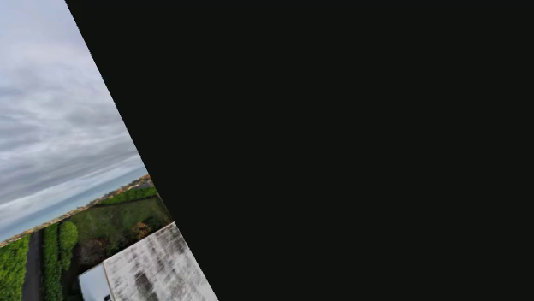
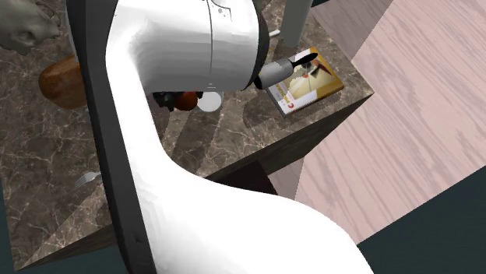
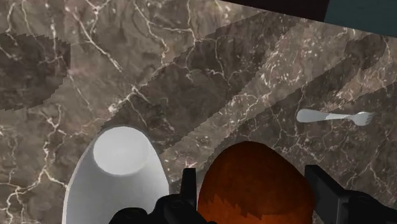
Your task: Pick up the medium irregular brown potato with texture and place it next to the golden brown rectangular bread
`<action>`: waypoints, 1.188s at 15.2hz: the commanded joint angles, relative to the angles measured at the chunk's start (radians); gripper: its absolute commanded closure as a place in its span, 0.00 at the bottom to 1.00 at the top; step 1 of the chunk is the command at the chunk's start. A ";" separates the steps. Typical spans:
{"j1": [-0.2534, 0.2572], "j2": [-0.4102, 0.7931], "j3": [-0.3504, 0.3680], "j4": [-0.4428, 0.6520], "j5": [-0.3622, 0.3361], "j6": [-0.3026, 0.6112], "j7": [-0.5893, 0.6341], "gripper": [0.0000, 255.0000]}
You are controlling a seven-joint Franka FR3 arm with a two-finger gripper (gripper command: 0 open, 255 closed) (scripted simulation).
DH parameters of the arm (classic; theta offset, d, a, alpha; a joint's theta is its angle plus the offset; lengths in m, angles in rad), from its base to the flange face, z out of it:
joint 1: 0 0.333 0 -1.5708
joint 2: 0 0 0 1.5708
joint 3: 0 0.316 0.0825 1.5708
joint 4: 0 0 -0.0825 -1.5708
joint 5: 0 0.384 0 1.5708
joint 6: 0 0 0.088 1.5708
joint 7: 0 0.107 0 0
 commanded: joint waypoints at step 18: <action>0.248 0.347 0.318 0.138 0.259 0.286 0.347 1.00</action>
